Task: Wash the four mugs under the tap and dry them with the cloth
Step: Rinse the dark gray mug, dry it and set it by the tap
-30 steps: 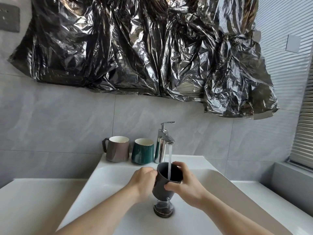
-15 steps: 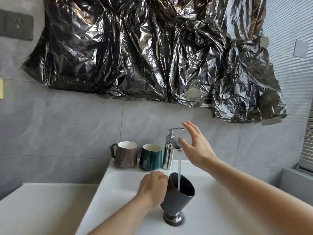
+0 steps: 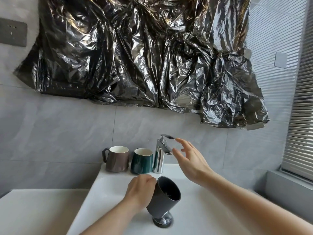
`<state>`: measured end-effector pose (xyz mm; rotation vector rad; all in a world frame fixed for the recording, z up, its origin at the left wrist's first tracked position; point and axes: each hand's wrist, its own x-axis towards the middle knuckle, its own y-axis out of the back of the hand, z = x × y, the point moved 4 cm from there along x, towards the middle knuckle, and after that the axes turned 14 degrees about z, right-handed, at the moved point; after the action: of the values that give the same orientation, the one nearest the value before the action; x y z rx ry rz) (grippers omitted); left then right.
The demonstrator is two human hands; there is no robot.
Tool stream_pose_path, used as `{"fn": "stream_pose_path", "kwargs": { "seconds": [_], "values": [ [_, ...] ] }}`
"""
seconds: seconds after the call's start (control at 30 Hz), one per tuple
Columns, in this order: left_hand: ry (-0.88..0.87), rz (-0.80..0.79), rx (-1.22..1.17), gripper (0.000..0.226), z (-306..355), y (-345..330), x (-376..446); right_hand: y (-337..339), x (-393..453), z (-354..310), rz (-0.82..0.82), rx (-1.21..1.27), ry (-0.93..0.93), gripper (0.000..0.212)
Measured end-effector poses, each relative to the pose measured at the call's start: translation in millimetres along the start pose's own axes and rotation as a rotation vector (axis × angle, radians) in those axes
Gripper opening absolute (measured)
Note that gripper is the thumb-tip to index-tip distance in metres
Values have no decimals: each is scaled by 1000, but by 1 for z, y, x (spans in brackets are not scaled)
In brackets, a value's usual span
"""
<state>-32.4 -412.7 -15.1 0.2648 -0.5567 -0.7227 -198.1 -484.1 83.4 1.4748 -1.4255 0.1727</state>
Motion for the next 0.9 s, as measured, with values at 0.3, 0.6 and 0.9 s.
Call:
{"fn": "stream_pose_path", "kwargs": {
  "seconds": [0.3, 0.6, 0.9],
  "values": [
    [-123, 26, 131, 39, 26, 15, -24, 55, -126, 55, -385, -232, -56, 78],
    [-391, -13, 430, 43, 75, 43, -59, 64, -170, 56, -329, -440, -67, 59],
    [-568, -17, 763, 39, 118, 59, -87, 67, -175, 53, -358, -455, -94, 44]
  ]
}}
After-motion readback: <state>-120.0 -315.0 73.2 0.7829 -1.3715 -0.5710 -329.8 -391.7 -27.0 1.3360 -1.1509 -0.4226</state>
